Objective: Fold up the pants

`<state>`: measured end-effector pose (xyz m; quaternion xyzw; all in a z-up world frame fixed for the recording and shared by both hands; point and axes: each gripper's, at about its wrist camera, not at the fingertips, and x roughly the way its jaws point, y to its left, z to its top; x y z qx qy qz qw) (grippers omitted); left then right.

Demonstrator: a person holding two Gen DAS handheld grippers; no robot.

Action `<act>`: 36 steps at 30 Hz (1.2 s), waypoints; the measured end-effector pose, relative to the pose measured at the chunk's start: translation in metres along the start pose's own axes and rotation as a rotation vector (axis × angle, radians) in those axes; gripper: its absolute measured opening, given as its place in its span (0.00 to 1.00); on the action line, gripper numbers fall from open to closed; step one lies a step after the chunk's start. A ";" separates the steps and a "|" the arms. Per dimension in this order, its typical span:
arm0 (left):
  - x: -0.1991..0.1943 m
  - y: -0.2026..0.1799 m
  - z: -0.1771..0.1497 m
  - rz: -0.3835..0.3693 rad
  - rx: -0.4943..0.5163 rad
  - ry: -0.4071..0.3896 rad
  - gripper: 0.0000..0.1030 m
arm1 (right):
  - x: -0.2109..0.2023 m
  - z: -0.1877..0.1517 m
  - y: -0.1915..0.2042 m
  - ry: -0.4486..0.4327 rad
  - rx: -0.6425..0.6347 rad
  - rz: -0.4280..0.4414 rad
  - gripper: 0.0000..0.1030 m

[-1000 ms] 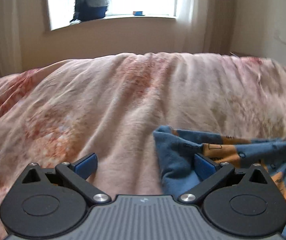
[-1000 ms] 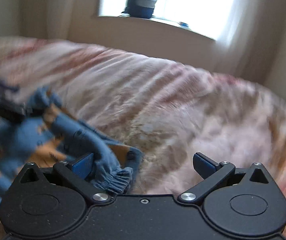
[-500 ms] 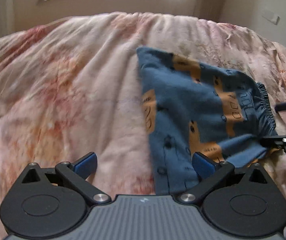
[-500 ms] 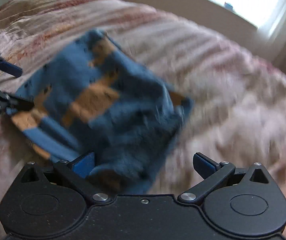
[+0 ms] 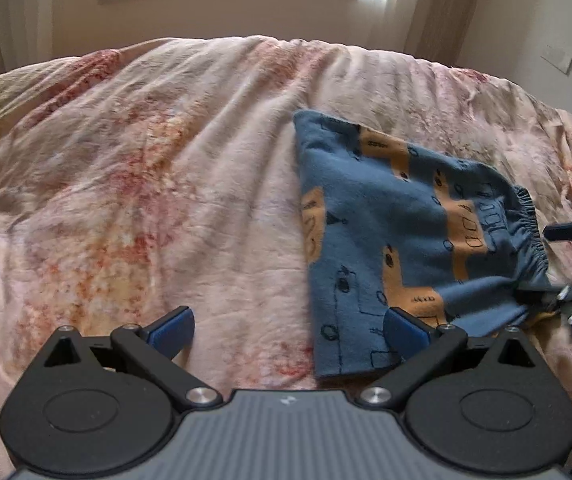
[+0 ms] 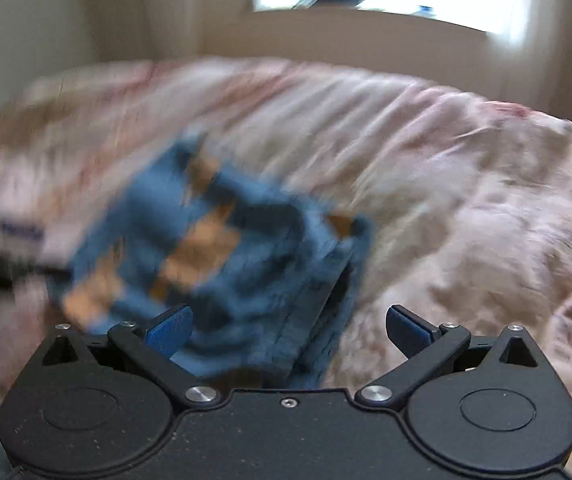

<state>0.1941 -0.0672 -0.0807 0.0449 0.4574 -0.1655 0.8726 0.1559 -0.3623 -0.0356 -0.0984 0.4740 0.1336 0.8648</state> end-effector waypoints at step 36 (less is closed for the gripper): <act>0.022 0.014 0.008 -0.267 -0.205 -0.088 1.00 | 0.039 0.019 -0.067 -0.233 0.416 0.243 1.00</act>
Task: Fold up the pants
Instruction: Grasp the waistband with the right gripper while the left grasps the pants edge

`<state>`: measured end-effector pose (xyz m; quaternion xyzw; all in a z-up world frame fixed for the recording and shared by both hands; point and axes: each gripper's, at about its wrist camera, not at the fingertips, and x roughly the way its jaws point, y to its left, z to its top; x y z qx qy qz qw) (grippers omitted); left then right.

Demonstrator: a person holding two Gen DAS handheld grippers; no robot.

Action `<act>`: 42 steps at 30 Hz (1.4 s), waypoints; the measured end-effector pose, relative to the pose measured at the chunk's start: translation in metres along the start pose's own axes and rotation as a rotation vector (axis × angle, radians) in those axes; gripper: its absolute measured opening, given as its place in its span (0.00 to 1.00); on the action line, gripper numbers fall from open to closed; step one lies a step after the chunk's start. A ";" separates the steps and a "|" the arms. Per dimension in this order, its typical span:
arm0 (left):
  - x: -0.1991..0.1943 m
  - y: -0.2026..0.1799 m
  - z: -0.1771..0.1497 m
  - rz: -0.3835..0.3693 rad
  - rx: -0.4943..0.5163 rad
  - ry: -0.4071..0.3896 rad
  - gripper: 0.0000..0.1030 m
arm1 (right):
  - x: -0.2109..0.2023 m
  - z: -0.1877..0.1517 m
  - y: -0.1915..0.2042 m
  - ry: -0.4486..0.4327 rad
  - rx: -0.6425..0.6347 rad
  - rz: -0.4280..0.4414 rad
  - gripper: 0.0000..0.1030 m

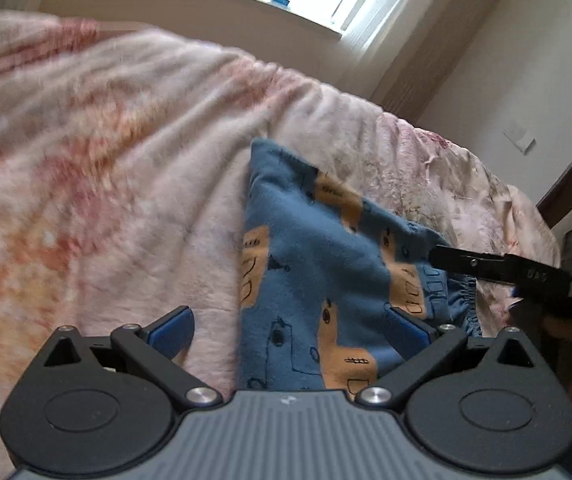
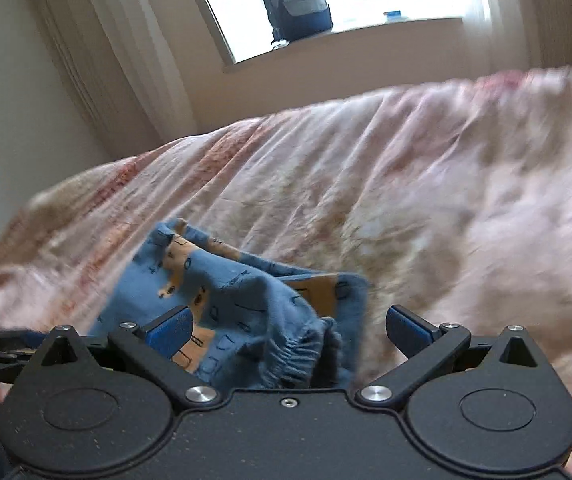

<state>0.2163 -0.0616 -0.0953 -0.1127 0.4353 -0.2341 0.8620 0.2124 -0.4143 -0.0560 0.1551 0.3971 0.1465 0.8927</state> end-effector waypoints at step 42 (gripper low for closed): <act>0.003 -0.002 -0.007 0.008 0.035 0.011 0.96 | -0.002 -0.011 -0.020 -0.045 0.285 -0.037 0.44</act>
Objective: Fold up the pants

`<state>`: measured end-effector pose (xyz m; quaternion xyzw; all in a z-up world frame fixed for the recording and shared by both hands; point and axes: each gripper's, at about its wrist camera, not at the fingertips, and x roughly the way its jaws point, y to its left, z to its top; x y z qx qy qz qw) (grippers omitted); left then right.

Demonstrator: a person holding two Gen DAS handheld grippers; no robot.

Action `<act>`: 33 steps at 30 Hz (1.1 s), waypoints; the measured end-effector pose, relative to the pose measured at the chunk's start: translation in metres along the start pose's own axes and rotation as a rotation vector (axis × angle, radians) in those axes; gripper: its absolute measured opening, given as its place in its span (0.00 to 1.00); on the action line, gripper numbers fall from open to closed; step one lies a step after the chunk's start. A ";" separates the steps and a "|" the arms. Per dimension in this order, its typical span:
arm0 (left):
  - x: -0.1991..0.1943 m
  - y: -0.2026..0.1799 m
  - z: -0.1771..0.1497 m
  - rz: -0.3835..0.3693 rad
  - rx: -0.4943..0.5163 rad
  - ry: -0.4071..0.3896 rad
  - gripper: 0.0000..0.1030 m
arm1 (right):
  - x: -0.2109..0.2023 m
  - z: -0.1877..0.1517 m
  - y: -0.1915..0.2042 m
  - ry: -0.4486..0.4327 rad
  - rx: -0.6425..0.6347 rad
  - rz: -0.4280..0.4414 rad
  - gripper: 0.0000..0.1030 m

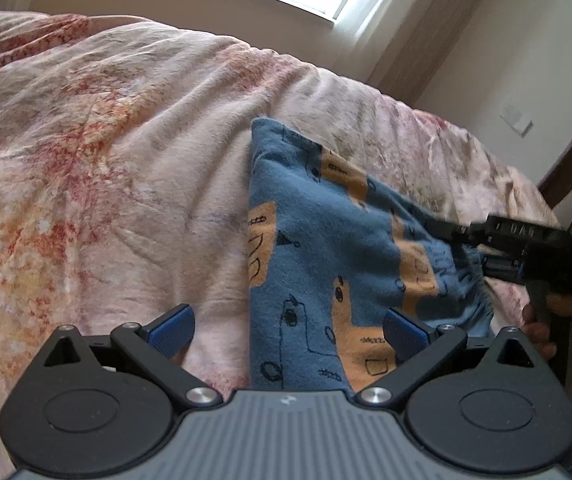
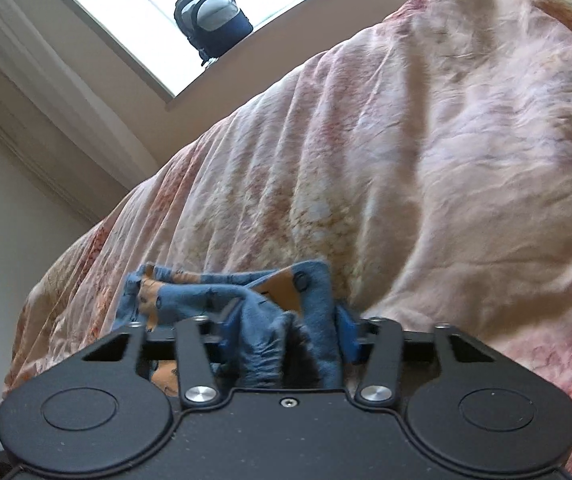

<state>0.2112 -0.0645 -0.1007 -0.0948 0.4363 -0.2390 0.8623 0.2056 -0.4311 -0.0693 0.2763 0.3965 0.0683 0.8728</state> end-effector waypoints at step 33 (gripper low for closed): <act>-0.024 -0.025 -0.002 0.074 0.186 -0.095 0.18 | -0.018 -0.020 0.059 -0.149 -0.313 -0.206 0.21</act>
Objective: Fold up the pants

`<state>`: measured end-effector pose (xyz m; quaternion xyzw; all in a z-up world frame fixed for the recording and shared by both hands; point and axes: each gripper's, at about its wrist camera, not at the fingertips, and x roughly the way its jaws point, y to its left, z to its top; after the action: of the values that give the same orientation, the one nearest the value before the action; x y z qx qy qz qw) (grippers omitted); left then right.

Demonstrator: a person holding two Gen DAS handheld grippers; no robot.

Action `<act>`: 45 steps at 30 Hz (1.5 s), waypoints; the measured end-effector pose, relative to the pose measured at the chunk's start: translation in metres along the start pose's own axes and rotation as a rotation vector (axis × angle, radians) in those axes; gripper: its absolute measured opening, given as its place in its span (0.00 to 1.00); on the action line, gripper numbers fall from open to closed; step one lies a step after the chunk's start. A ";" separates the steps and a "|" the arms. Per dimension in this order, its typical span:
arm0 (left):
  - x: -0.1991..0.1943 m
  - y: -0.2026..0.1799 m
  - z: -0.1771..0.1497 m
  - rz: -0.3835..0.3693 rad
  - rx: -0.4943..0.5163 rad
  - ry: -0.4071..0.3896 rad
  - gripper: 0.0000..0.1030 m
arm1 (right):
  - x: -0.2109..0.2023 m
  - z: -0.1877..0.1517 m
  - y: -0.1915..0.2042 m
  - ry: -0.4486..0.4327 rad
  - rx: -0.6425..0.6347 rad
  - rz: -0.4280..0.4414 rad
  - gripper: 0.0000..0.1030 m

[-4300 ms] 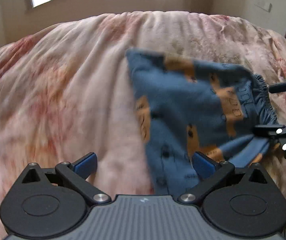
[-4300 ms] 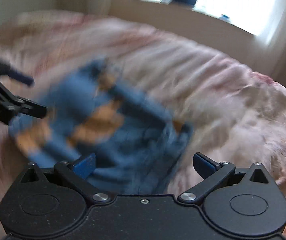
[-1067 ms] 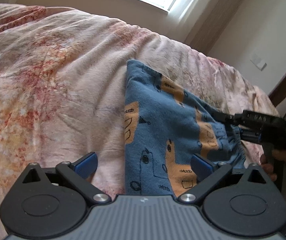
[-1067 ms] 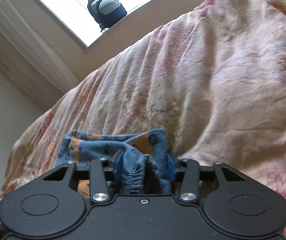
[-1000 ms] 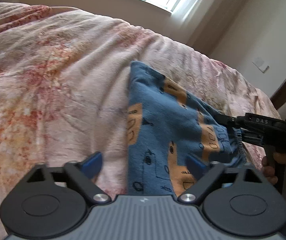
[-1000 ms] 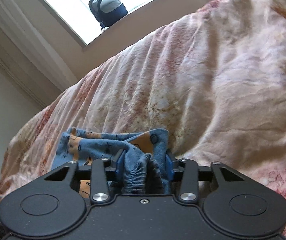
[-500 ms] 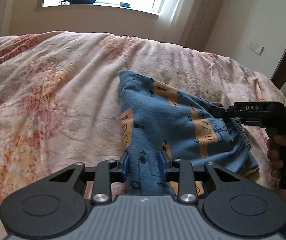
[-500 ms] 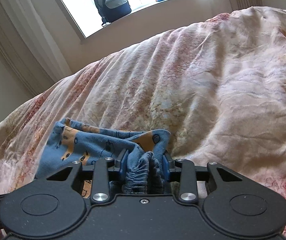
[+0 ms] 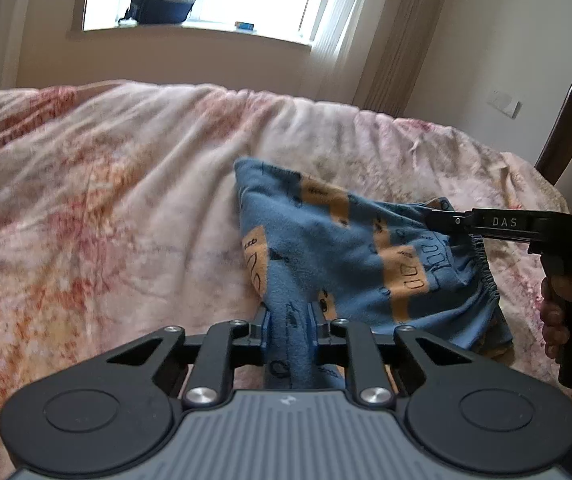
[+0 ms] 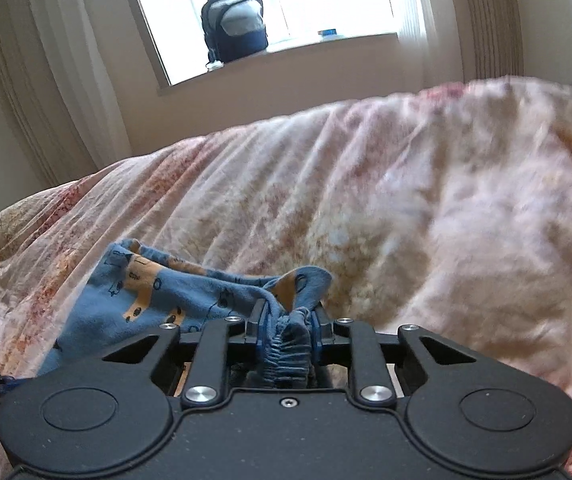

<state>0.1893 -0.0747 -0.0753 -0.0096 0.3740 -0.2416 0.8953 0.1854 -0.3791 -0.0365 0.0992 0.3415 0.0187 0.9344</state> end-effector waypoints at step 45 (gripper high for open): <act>-0.017 0.033 0.023 0.125 -0.141 -0.122 0.92 | -0.013 0.010 0.037 -0.277 -0.151 -0.078 0.89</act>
<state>0.2083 -0.0417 -0.0543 -0.0640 0.3347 -0.1573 0.9269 0.1826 -0.3456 -0.0134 0.0172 0.2106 -0.0057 0.9774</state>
